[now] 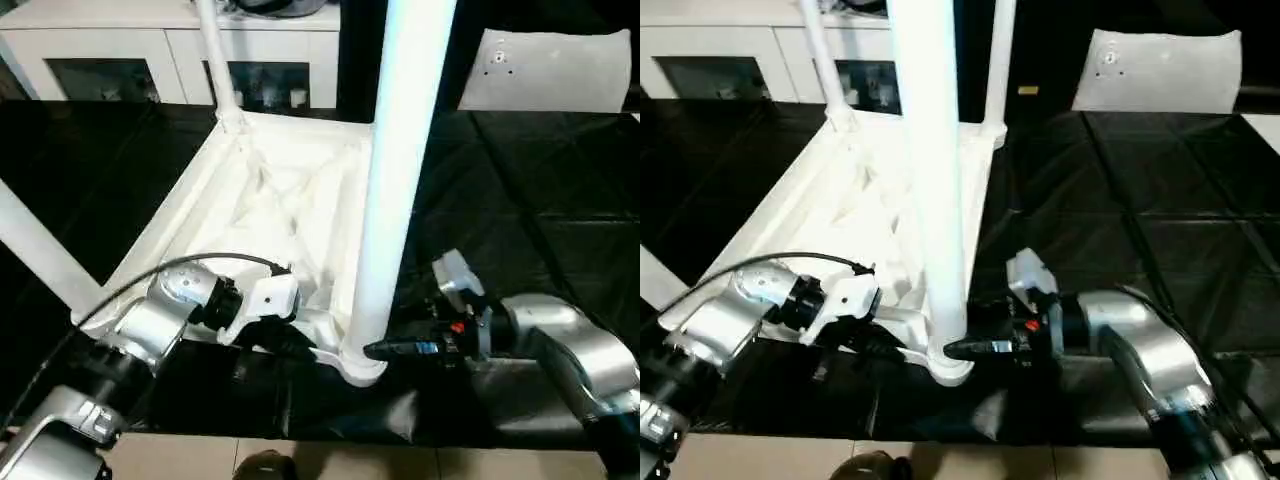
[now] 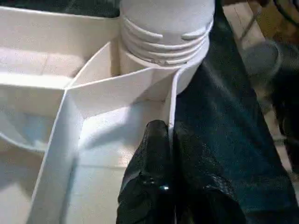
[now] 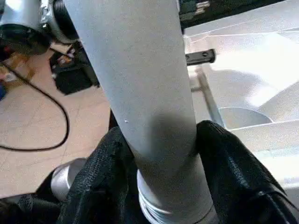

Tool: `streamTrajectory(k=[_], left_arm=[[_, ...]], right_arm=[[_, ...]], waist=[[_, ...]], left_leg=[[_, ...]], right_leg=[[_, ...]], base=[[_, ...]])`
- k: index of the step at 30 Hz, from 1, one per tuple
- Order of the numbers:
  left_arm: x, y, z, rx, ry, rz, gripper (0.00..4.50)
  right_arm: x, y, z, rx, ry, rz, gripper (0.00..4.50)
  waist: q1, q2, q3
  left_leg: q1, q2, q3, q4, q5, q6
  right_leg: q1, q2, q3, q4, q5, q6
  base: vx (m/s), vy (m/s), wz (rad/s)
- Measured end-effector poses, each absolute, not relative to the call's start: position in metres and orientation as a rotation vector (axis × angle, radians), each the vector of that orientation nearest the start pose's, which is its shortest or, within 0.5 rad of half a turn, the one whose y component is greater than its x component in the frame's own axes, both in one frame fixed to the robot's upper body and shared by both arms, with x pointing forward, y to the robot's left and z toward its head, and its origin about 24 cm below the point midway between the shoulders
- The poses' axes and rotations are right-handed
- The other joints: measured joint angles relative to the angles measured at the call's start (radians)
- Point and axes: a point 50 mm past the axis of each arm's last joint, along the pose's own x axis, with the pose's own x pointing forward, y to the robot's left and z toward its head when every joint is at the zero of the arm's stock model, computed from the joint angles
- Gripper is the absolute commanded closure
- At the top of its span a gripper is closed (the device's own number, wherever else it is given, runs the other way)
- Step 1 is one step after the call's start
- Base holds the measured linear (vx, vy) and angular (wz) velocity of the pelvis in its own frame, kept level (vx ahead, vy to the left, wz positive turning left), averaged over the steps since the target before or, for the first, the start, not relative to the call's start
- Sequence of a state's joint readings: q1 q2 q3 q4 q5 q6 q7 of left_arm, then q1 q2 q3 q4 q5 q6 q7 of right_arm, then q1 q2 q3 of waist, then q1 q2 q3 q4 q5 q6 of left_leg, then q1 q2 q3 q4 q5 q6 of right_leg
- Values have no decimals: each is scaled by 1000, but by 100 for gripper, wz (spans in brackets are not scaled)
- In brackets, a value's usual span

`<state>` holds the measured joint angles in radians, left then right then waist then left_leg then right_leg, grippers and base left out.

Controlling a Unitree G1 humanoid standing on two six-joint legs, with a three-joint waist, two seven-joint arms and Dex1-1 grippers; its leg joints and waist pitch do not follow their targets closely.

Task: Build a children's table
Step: Rotate leg to tighten

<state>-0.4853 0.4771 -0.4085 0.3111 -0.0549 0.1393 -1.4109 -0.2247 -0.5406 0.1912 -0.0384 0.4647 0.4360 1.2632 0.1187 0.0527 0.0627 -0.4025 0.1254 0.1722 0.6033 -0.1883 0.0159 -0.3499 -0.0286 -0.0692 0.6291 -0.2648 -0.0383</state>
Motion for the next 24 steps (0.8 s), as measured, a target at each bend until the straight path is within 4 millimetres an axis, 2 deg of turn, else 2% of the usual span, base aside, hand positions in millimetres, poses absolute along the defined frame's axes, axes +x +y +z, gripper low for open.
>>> streamTrajectory(k=[5, 9, 15, 18, 21, 24], left_arm=[[276, 117, 56, 401, 507, -1590, 450], [278, 110, 56, 375, 513, -1510, 450], [290, 104, 58, 319, 500, -1304, 450], [296, 102, 61, 306, 490, -1207, 450], [304, 98, 64, 326, 472, -1112, 450], [312, 91, 68, 359, 443, -1055, 450]], right_arm=[[235, -159, 77, 47, 334, 1378, 260], [236, -162, 78, 14, 304, 1270, 260], [252, -150, 76, 11, 226, 983, 261], [261, -136, 75, 66, 196, 835, 261], [275, -117, 76, 112, 173, 682, 261], [284, -108, 81, 101, 157, 578, 261]], waist=[[-10, 1, 2], [-22, 2, 8], [-65, -3, 20], [-81, -7, 25], [-96, -12, 30], [-99, -15, 31]], left_leg=[[2, 0, 2, -1, -1, -1], [6, 0, 3, -3, 0, -2], [14, 0, 5, -8, 0, -4], [16, 0, 5, -13, 1, -5], [16, 0, 6, -17, 1, -8], [10, 0, 6, -23, 3, -11]], right_leg=[[0, -1, 2, -1, 0, 0], [2, -1, 3, -1, 0, 1], [2, -3, 3, -2, -3, 5], [0, -5, 2, -4, -2, 5], [-4, -6, 2, -6, 1, 2], [-12, -6, 2, -11, 8, -1]], base=[[0, 0, 0], [0, 0, 0], [0, 0, 0], [0, 0, 0], [0, 0, 0], [0, 0, 0]])
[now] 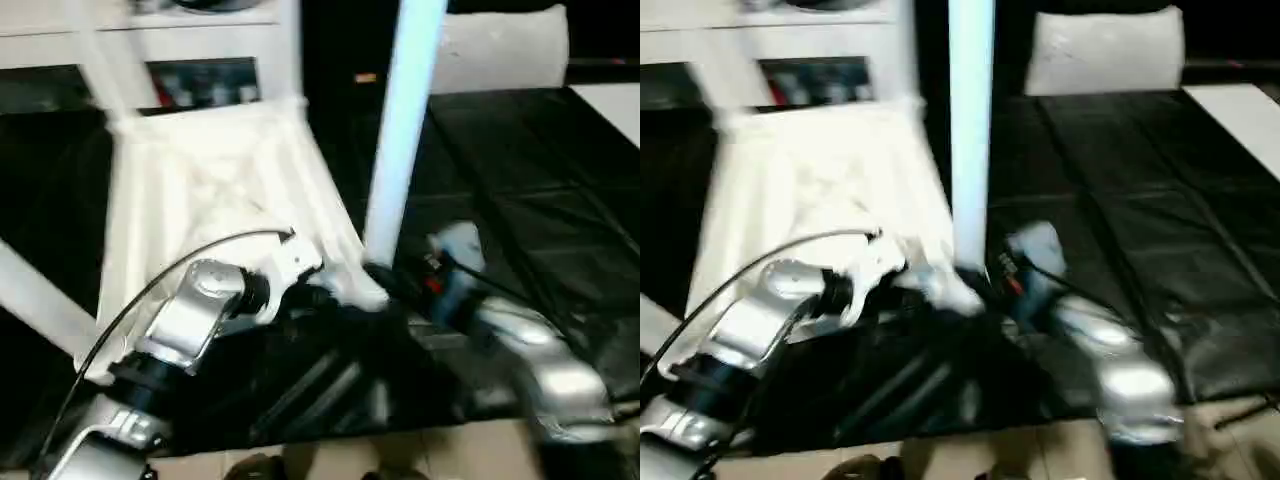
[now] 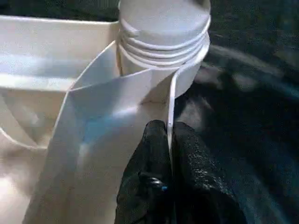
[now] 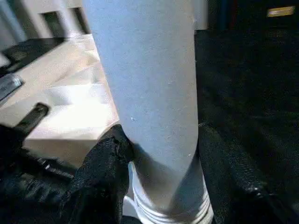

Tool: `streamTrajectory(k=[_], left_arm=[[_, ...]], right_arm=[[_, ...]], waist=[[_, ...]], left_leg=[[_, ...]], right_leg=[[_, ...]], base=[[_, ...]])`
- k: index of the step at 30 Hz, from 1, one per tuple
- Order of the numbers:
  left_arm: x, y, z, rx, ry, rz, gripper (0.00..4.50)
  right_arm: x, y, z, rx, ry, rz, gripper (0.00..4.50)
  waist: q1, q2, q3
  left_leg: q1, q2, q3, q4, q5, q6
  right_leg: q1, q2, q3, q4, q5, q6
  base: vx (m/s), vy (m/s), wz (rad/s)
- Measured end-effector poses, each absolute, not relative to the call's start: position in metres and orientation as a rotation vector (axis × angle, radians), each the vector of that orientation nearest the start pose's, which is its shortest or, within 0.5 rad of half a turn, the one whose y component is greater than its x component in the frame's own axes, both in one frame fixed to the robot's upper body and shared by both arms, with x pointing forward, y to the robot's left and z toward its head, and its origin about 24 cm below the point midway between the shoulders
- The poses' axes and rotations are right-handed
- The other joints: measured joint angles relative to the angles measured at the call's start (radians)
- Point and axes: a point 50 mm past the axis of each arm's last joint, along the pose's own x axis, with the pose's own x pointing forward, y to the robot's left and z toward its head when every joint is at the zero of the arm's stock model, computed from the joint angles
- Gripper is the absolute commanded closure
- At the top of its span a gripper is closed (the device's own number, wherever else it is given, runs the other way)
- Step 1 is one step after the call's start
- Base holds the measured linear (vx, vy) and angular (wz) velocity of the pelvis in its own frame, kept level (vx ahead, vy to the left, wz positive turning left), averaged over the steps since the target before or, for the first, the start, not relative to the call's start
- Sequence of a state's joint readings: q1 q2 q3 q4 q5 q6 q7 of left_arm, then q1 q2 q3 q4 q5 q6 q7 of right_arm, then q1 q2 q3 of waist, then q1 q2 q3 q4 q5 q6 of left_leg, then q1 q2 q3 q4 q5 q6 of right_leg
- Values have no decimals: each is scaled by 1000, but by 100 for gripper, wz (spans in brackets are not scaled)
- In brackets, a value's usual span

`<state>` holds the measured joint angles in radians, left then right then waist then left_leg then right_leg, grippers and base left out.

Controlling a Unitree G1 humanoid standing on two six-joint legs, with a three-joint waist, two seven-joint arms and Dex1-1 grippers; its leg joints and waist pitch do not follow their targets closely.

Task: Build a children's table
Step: Rotate leg to tighten

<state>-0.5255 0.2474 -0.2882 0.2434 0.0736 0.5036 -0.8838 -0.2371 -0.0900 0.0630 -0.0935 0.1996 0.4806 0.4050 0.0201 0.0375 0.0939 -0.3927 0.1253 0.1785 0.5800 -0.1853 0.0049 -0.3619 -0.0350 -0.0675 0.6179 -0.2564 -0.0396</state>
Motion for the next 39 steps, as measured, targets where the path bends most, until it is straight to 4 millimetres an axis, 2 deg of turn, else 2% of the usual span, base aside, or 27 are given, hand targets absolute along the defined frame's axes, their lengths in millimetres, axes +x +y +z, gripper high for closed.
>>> streamTrajectory(k=[4, 5, 7, 13, 17, 18, 23, 25, 28, 31, 35, 36, 39], left_arm=[[319, 83, 71, 394, 421, -1006, 450], [319, 82, 70, 397, 415, -1004, 450], [319, 80, 70, 404, 407, -1000, 450], [319, 79, 69, 450, 352, -1046, 450], [317, 86, 71, 477, 319, -1108, 450], [316, 92, 70, 495, 315, -1126, 450], [312, 109, 70, 514, 308, -1223, 450], [306, 117, 69, 510, 313, -1303, 450], [301, 125, 69, 507, 336, -1408, 450], [296, 133, 70, 515, 360, -1498, 450], [293, 133, 69, 529, 375, -1571, 450], [293, 131, 70, 535, 372, -1591, 450], [291, 130, 70, 544, 371, -1634, 450]], right_arm=[[293, -98, 86, 96, 165, 461, 261], [293, -98, 86, 95, 165, 452, 226], [293, -99, 87, 93, 164, 441, 191], [289, -106, 86, 108, 137, 476, 148], [280, -126, 84, 45, 134, 633, 117], [275, -132, 82, 21, 144, 686, 94], [258, -141, 74, -24, 212, 951, 52], [254, -152, 77, -52, 238, 1042, 41], [250, -160, 82, -77, 266, 1167, 41], [251, -162, 90, -103, 269, 1296, 41], [254, -160, 94, -106, 249, 1367, 41], [255, -159, 94, -114, 254, 1393, 57], [258, -157, 94, -120, 261, 1451, 67]], waist=[[-2, -2, -1], [-1, -2, 0], [3, -2, 0], [13, -2, 3], [16, -1, 4], [16, -1, 4], [17, 2, 6], [26, 1, 7], [42, 0, 7], [49, -2, 8], [67, -2, 9], [70, -2, 9], [73, -2, 9]], left_leg=[[1, 0, 3, -8, 2, -1], [1, 0, 3, -8, 2, -1], [1, 0, 3, -8, 2, -1], [0, 0, 4, -10, 2, -1], [-1, 0, 5, -10, 4, 5], [-2, 0, 5, -11, 4, 5], [-2, 3, 5, -10, 4, 5], [-3, 3, 5, -9, 4, 5], [-6, 3, 5, -5, 4, 6], [-9, 4, 5, 2, 3, 9], [-11, 4, 6, 9, 0, 13], [-11, 4, 8, 10, 0, 14], [-11, 4, 13, 11, -1, 16]], right_leg=[[-1, 0, 0, -7, 3, 0], [-1, 0, 0, -8, 3, 0], [-1, 0, 0, -8, 4, 0], [-1, 0, 1, -9, 4, 1], [-3, -1, 0, -9, 4, 2], [-4, -1, -1, -8, 4, 2], [-4, 0, -5, -6, 3, 4], [-4, 0, -5, -7, 3, 4], [-4, 0, -5, -7, 3, 4], [-5, -1, -6, -4, 3, 4], [-5, -4, -6, -1, 3, 4], [-5, -5, -6, -1, 4, 4], [-4, -7, -5, -1, 4, 4]], base=[[0, 0, 0], [0, 0, 0], [0, 0, 0], [0, 0, 0], [0, 0, 0], [0, 0, 0], [0, 0, 0], [0, 0, 0], [0, 0, 0], [0, 0, 0], [0, 0, 0], [0, 0, 0], [0, 0, 0]])
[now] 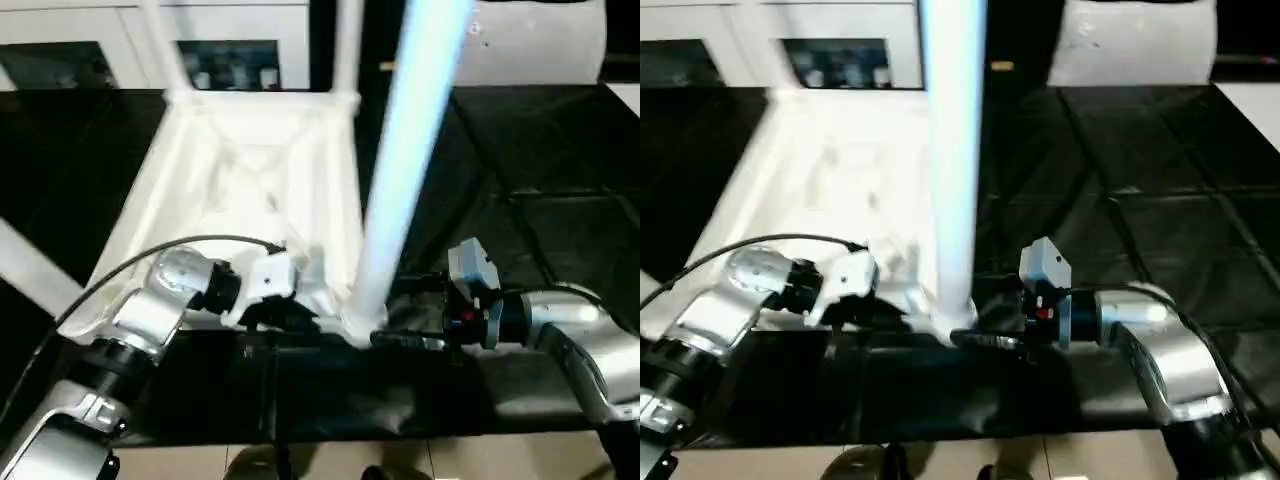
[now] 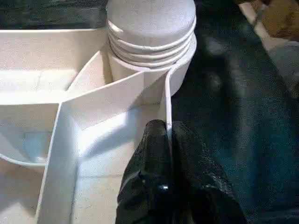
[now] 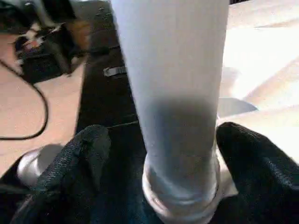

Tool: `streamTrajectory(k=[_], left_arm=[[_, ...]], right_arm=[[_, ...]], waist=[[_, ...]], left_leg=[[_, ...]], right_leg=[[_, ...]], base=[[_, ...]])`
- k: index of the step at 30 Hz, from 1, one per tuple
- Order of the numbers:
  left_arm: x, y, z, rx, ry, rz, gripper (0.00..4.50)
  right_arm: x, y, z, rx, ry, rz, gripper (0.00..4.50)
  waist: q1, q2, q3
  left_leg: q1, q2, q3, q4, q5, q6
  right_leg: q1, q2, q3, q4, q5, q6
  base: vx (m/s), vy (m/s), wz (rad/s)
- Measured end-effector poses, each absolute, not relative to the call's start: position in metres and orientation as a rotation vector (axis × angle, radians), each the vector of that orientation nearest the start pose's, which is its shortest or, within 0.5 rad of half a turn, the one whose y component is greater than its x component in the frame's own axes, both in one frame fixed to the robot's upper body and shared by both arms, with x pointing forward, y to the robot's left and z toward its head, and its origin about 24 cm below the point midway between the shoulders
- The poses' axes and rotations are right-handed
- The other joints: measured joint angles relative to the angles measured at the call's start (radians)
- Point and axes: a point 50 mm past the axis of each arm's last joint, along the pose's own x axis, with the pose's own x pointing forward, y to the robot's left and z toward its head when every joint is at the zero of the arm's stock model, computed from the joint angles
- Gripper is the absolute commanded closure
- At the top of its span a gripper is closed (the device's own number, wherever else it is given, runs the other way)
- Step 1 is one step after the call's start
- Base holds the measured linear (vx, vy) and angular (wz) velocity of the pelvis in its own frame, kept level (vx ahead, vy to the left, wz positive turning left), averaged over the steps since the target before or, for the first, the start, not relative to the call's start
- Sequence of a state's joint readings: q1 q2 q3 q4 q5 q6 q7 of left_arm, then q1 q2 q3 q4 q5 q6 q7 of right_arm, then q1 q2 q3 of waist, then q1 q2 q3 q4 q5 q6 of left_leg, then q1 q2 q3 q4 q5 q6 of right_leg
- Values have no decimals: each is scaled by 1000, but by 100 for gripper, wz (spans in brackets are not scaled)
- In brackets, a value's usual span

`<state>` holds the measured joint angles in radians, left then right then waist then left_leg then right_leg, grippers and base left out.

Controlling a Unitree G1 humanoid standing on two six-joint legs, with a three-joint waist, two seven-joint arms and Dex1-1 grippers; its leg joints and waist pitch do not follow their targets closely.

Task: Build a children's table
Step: Rotate leg to tighten

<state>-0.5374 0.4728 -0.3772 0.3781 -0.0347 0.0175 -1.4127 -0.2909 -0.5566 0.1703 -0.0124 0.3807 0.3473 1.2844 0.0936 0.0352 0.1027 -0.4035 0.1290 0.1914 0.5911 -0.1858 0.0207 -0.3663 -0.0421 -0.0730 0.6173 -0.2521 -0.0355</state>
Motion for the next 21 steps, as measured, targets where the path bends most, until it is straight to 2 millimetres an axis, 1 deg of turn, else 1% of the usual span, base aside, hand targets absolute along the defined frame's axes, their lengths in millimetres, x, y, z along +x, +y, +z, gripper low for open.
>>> streamTrajectory(k=[3, 5, 8, 9, 18, 21], left_arm=[[291, 131, 70, 553, 374, -1667, 450], [291, 130, 70, 562, 374, -1681, 450], [291, 130, 70, 566, 372, -1691, 450], [291, 130, 71, 567, 372, -1692, 450], [292, 131, 71, 573, 365, -1695, 450], [292, 130, 71, 561, 373, -1699, 450]], right_arm=[[262, -155, 94, -119, 275, 1503, 111], [263, -152, 94, -117, 281, 1522, 116], [265, -152, 92, -115, 291, 1538, 153], [267, -153, 91, -118, 296, 1544, 153], [271, -151, 90, -144, 316, 1583, 236], [271, -151, 90, -138, 321, 1588, 246]], waist=[[0, 0, 0], [1, -1, 0], [2, -1, 0], [1, -1, 1], [1, -3, 2], [2, -4, 2]], left_leg=[[0, 0, 4, 1, 0, 3], [0, 0, 5, 2, 0, 4], [0, 0, 6, 3, -1, 5], [-1, 0, 6, 3, -1, 5], [-1, 0, 7, 5, -1, 6], [-1, 0, 7, 5, -1, 6]], right_leg=[[0, -2, 1, 1, 0, 0], [0, -3, 1, 2, 0, 0], [0, -4, 1, 2, 0, 0], [0, -4, 1, 2, 0, 0], [-2, -4, 1, 5, 0, 0], [-2, -5, 1, 5, 0, 0]], base=[[0, 0, 0], [0, 0, 0], [0, 0, 0], [0, 0, 0], [0, 0, 0], [0, 0, 0]])
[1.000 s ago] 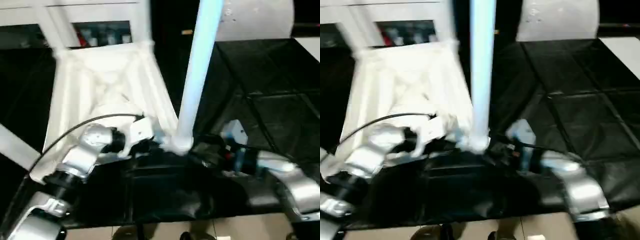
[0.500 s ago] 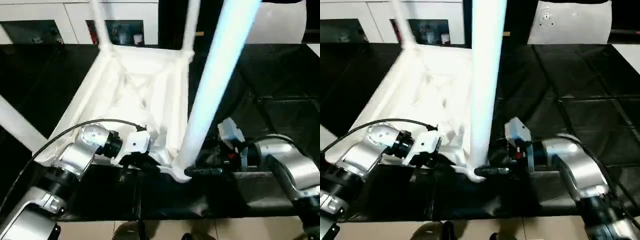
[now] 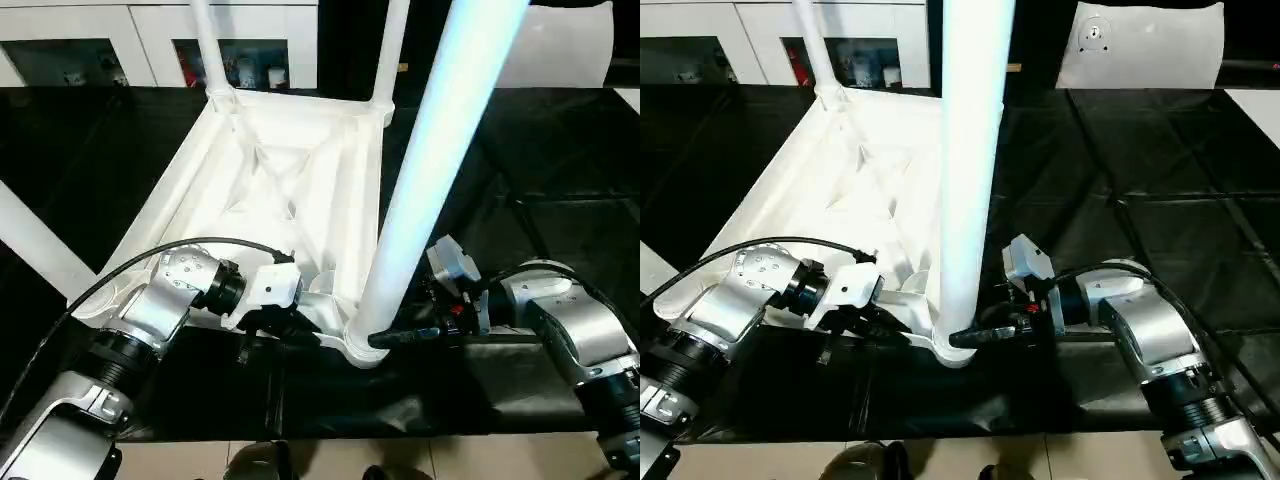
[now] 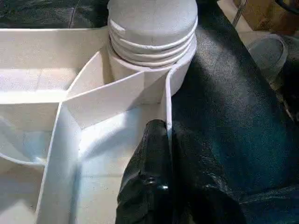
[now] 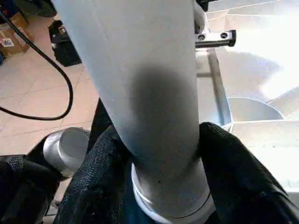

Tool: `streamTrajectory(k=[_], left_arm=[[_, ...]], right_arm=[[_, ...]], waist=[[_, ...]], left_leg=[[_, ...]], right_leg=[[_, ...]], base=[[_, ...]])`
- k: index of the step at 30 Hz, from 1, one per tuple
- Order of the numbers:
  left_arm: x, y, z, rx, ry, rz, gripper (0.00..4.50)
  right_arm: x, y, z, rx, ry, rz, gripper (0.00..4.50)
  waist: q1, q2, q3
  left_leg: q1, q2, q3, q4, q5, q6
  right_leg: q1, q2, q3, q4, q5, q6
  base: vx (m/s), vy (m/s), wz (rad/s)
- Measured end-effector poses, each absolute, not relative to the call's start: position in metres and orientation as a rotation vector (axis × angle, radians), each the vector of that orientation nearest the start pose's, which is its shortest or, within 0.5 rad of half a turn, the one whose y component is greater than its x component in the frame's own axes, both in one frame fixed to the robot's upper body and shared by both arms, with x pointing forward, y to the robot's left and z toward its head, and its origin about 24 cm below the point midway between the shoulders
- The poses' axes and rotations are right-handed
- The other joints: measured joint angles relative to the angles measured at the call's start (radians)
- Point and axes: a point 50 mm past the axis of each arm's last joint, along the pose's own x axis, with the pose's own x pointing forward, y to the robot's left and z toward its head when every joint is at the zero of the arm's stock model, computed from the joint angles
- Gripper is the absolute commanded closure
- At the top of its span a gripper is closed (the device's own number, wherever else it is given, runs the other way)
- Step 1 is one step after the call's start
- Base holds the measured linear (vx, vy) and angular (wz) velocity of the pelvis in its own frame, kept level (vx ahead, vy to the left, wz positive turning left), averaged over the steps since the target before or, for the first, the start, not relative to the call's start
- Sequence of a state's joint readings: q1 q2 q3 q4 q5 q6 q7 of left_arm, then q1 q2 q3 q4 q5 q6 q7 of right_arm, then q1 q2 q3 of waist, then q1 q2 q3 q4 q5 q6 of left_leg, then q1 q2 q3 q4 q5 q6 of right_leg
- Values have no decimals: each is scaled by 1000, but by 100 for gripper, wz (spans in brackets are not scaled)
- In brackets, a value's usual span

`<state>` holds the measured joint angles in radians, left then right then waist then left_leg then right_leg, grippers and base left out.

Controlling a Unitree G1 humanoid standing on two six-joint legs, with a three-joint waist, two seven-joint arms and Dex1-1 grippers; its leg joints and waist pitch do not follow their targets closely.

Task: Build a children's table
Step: Rotate leg to tighten

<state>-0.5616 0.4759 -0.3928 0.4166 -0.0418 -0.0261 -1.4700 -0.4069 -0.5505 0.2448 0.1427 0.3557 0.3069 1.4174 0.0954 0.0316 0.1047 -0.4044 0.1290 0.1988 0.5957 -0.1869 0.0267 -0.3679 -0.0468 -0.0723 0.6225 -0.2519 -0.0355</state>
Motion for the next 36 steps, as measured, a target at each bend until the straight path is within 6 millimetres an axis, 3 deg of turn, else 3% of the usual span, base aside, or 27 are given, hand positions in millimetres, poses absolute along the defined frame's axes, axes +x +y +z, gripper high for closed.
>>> streamTrajectory(k=[10, 14, 18, 24, 29, 30, 36], left_arm=[[288, 122, 71, 475, 422, -1632, 450], [294, 122, 70, 438, 453, -1503, 450], [305, 110, 70, 374, 456, -1284, 450], [315, 87, 74, 317, 435, -1092, 450], [315, 81, 77, 300, 425, -1036, 450], [314, 81, 78, 299, 424, -1035, 450], [309, 82, 81, 352, 398, -1087, 450]], right_arm=[[257, -152, 86, -14, 344, 1465, 252], [261, -145, 85, 12, 326, 1286, 252], [276, -132, 87, 73, 312, 937, 252], [287, -104, 91, 107, 274, 624, 252], [288, -97, 97, 112, 260, 522, 252], [287, -97, 97, 112, 256, 522, 217], [280, -107, 98, 122, 235, 611, 161]], waist=[[2, 3, 2], [-18, 8, 7], [-63, 0, 13], [-89, -5, 17], [-89, -8, 19], [-88, -8, 19], [-77, -7, 19]], left_leg=[[1, 0, 2, 0, -1, -1], [6, 0, 3, 0, -2, -5], [17, 0, 3, -4, -1, -9], [21, 0, 0, -17, -1, -16], [19, -1, 4, -22, -1, -16], [19, -1, 4, -23, -2, -18], [17, -1, 5, -32, 1, -16]], right_leg=[[0, -1, 1, 0, 0, 0], [1, -2, 3, 2, 1, -1], [3, -8, 0, 1, -1, 3], [-4, -8, -2, -14, 0, 2], [-9, -8, 1, -17, 18, -3], [-10, -8, 1, -18, 18, -3], [-13, -8, -1, -22, 17, -2]], base=[[0, 0, 0], [0, 0, 0], [-11, 6, -12], [-1, 8, -15], [0, 0, 0], [0, 0, 0], [0, 0, 0]])
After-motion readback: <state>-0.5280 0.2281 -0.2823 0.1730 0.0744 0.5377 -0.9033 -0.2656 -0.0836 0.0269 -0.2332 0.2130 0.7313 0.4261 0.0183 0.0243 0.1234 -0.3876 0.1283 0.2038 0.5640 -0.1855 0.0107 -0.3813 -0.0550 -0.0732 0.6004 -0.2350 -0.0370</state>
